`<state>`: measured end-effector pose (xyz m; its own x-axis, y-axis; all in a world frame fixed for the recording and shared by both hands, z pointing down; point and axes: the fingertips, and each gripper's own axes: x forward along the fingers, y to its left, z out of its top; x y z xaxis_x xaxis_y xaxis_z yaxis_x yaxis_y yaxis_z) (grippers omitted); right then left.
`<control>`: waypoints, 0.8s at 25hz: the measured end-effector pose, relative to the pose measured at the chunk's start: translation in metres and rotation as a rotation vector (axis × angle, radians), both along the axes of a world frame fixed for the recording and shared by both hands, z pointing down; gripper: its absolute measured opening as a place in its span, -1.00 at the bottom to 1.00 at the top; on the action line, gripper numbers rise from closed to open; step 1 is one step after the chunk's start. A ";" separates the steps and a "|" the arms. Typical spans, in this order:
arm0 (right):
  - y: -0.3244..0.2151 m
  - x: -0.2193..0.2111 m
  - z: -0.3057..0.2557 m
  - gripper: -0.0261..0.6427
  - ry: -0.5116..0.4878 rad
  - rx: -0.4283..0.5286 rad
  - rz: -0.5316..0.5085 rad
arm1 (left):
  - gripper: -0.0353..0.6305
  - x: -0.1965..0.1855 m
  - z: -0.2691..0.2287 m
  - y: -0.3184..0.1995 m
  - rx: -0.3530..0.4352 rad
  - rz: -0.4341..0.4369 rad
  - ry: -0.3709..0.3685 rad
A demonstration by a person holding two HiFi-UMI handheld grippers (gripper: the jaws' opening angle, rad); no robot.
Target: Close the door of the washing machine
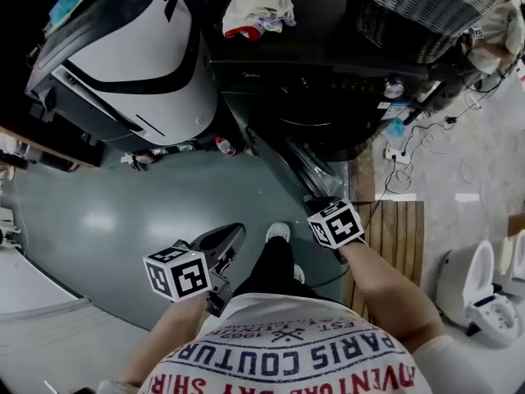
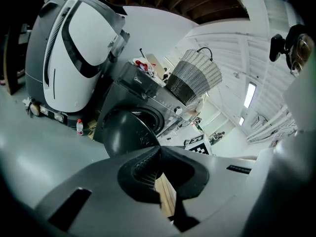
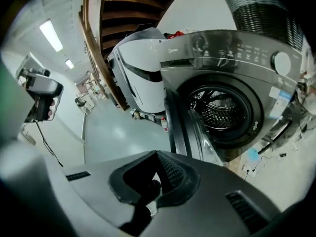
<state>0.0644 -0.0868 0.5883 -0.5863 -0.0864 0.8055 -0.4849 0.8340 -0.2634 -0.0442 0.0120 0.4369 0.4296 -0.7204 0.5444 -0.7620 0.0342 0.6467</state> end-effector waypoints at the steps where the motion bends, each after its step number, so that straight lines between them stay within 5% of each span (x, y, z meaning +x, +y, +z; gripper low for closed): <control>1: -0.005 0.004 0.000 -0.86 -0.010 -0.012 0.035 | -0.81 0.000 0.002 -0.005 -0.003 0.012 0.003; 8: -0.043 0.024 -0.001 -0.86 -0.051 -0.070 0.229 | -0.81 0.007 0.007 -0.047 -0.016 0.110 0.030; 20: -0.107 0.055 0.007 -0.86 -0.018 0.000 0.449 | -0.81 0.007 0.023 -0.103 -0.047 0.201 0.093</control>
